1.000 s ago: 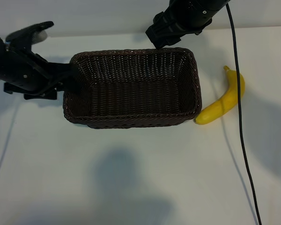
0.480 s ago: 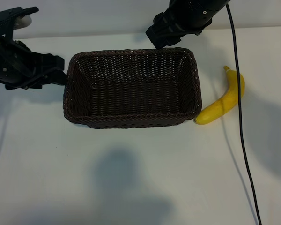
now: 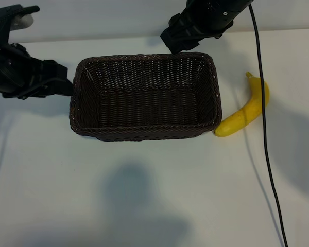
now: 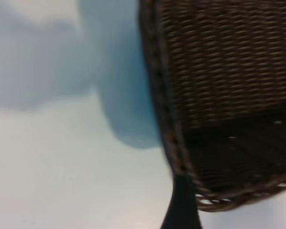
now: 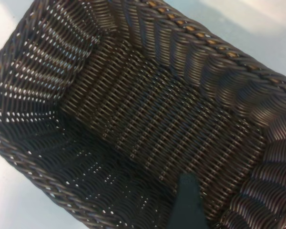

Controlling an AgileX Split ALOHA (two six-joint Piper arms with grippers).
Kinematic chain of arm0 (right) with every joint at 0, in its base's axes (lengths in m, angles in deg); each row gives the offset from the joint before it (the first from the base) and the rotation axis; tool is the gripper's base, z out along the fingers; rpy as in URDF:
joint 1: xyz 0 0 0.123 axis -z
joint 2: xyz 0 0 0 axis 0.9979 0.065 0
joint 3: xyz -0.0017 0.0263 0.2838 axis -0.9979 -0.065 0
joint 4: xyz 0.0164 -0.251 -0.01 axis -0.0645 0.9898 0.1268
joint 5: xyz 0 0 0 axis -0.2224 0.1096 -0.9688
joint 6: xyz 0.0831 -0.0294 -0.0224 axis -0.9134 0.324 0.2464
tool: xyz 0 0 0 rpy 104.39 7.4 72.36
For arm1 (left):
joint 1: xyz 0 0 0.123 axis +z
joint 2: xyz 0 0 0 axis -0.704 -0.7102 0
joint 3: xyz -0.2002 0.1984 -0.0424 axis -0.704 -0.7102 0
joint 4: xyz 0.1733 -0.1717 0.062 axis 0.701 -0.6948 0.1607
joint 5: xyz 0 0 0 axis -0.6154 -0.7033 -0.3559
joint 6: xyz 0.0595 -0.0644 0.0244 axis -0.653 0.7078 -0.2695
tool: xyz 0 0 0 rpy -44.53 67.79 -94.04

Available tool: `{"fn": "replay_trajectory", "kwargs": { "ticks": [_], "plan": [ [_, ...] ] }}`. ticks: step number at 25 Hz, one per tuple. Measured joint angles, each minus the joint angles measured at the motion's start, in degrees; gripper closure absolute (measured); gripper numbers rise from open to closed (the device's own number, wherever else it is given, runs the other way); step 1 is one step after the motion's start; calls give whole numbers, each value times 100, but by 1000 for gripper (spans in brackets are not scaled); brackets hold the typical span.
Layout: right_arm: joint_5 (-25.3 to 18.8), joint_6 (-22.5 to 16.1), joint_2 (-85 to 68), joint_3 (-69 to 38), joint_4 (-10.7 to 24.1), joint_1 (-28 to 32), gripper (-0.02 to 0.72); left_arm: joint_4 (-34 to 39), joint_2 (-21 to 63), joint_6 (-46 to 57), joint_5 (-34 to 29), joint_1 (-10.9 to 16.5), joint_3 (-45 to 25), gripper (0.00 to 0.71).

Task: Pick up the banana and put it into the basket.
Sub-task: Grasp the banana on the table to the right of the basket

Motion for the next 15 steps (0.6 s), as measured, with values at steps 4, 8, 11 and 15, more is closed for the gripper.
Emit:
{"fn": "replay_trajectory", "kwargs": {
  "ticks": [4,8,11,15],
  "plan": [
    [-2,-33,0,0,107,0,140,-828,9,-689,-182,0,0,112],
    [4,-455,0,0,128,0,140,-1240,9,-1001,-259,0,0,112],
    [77,-606,0,0,128,0,140,-1308,9,-1038,-297,0,0,112],
    [119,-669,0,0,128,0,140,-1360,9,-1042,-322,0,0,112]
  ]
}}
